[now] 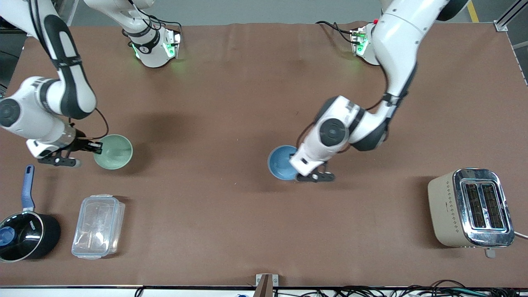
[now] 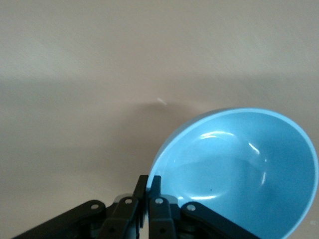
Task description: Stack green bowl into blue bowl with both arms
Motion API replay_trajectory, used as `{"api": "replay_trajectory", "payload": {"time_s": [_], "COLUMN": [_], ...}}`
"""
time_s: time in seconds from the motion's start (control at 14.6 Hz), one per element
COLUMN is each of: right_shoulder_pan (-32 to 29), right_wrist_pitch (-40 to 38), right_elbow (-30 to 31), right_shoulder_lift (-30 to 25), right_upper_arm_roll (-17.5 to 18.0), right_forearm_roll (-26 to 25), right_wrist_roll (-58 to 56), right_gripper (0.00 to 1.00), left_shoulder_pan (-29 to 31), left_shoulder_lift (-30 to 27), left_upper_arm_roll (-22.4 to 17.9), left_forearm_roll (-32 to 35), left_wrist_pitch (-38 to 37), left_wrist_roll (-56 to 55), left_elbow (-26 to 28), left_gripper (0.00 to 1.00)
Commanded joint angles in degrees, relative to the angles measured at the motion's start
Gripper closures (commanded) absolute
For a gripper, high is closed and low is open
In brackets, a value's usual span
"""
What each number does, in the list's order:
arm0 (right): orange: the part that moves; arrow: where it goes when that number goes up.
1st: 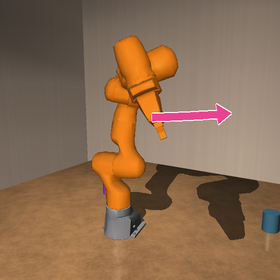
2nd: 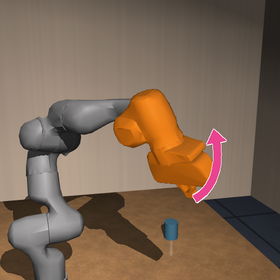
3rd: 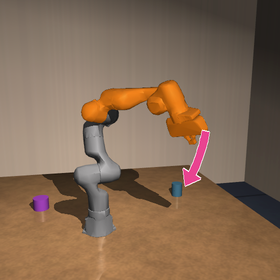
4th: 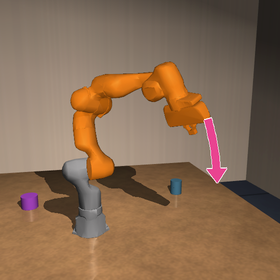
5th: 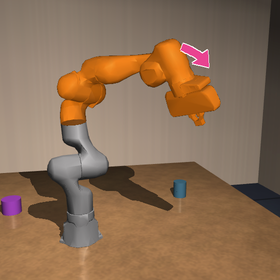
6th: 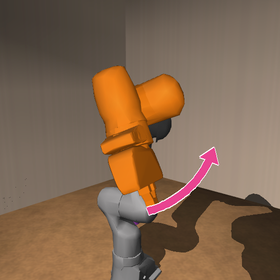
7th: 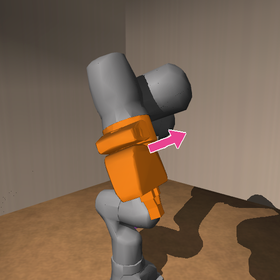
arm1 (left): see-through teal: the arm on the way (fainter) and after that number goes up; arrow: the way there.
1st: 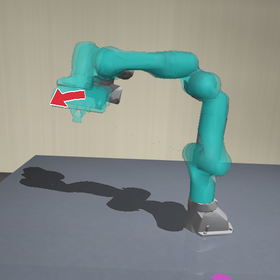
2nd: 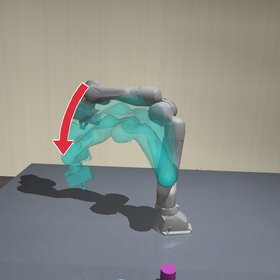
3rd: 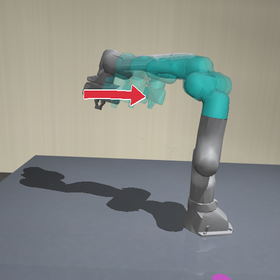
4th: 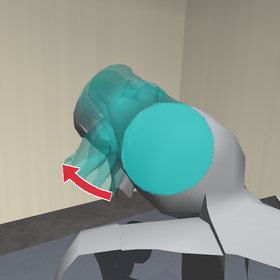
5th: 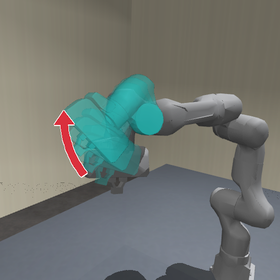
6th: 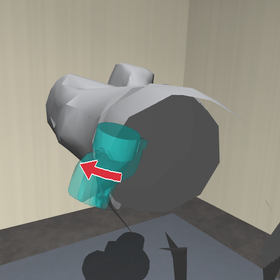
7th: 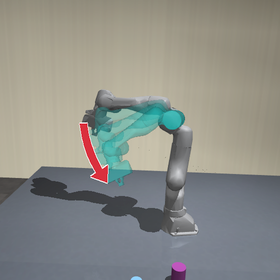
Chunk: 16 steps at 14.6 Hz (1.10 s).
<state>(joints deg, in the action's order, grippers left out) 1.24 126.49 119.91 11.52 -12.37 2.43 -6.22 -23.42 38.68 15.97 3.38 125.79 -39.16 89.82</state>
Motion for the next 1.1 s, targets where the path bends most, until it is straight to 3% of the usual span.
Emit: {"api": "replay_trajectory", "payload": {"time_s": [0.0,0.21,0.27,0.34,0.41,0.62,0.76,1.03], "right_shoulder_pan": [-0.01,2.36,3.15,3.59,3.60,4.12,5.96,17.98], "right_wrist_pitch": [-9.04,-13.02,-13.54,-13.63,-13.55,-12.23,-9.78,-4.59], "right_elbow": [-7.39,-10.30,-10.92,-11.10,-11.18,-11.10,-11.10,-14.16], "right_shoulder_lift": [0.25,0.25,0.25,0.25,0.25,0.34,0.43,4.98], "right_upper_arm_roll": [0.41,1.11,2.16,3.91,6.37,15.24,19.55,21.33], "right_forearm_roll": [2.40,4.95,4.95,4.95,4.87,4.17,3.90,0.75], "right_wrist_roll": [0.85,6.63,9.88,13.31,17.69,33.06,43.00,63.83], "right_gripper": [1.00,1.00,1.00,1.00,1.00,1.00,1.00,1.00], "left_shoulder_pan": [-3.64,-5.14,-5.84,-5.59,-5.41,-2.44,2.39,11.45], "left_shoulder_lift": [5.60,7.11,7.02,6.76,5.98,-0.60,-5.87,-15.10], "left_upper_arm_roll": [-0.41,-0.33,-0.41,-0.41,-0.67,-2.25,-2.43,-1.82], "left_forearm_roll": [-0.83,-2.58,-2.76,-2.85,-2.33,-1.28,0.65,2.60], "left_wrist_pitch": [-0.37,2.79,2.80,2.80,2.80,2.18,-3.06,-14.23], "left_wrist_roll": [-5.39,-6.19,-6.28,-6.28,-5.76,-5.58,-4.18,7.65], "left_elbow": [-5.17,-5.88,-5.79,-5.97,-6.14,-6.41,-6.58,-7.64], "left_gripper": [1.00,0.99,0.84,0.52,0.01,0.00,0.00,0.00]}}
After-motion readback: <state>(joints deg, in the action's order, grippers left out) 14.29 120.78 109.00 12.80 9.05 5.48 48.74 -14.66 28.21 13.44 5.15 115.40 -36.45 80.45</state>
